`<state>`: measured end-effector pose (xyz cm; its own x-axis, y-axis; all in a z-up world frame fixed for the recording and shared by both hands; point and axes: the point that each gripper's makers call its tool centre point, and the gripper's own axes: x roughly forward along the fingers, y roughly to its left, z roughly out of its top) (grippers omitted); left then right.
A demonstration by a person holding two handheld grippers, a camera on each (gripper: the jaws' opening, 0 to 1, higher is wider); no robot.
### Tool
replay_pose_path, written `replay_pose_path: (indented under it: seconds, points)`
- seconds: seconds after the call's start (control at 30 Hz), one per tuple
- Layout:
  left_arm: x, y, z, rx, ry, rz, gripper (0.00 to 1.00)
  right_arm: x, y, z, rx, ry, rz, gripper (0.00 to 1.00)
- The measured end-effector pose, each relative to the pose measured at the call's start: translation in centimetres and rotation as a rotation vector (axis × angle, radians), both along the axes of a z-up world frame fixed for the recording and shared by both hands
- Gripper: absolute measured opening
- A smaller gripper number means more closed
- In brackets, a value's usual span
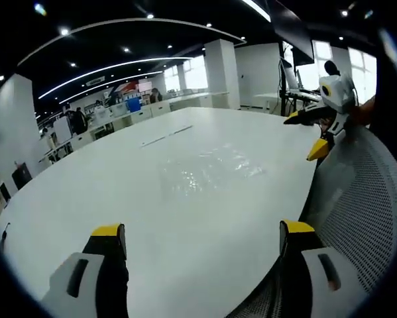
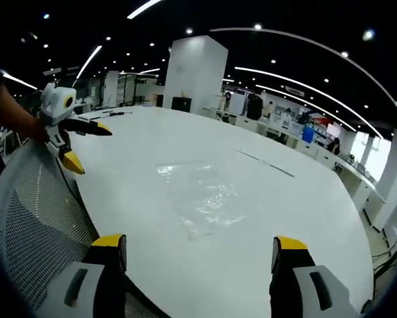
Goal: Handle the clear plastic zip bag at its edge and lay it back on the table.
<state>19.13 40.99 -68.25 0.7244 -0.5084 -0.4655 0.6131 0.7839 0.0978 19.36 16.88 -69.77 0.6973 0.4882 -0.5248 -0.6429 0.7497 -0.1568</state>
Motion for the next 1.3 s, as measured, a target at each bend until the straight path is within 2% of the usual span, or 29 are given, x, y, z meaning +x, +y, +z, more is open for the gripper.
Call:
replay_pose_path:
  seconds: [0.63,0.9,1.3]
  points:
    - [-0.02,-0.18,0.23,0.009,-0.005,-0.008,0.96,0.12,-0.24,0.04,0.01,0.006,-0.02,0.89]
    - [0.21,0.3,0.37,0.0,-0.009,0.017,0.96,0.16,-0.3,0.04,0.014,0.008,-0.026,0.89]
    - [0.27,0.52,-0.08,-0.001,-0.007,0.01,0.96,0.19,-0.38,-0.03,0.009,0.011,-0.025,0.9]
